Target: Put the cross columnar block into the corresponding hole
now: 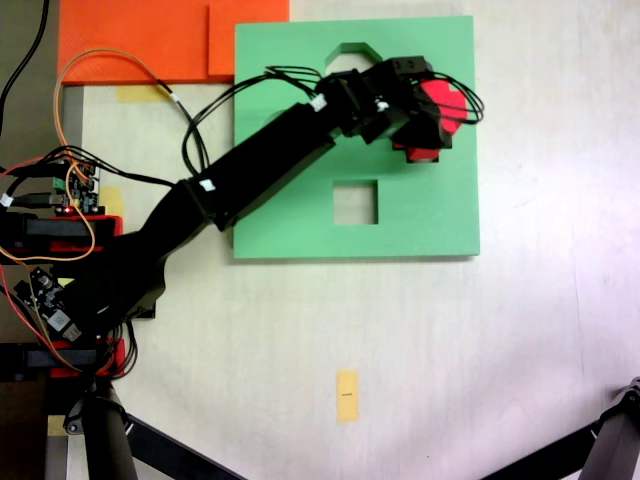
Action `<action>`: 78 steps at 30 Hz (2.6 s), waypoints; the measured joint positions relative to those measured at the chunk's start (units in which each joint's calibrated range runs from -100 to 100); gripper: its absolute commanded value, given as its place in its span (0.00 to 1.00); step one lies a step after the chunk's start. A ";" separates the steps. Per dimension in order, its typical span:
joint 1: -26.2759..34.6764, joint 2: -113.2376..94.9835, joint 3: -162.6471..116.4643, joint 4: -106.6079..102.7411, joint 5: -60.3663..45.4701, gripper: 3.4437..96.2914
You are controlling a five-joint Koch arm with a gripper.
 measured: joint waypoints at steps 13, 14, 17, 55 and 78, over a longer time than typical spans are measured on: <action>-0.39 -6.02 -0.10 0.00 -0.10 0.44; -0.44 -6.02 -0.10 0.00 -0.05 0.44; -0.44 -6.02 -0.10 0.00 -0.05 0.44; -0.20 2.05 -0.10 2.15 -0.05 0.44; 0.49 3.56 0.98 -15.76 7.91 0.45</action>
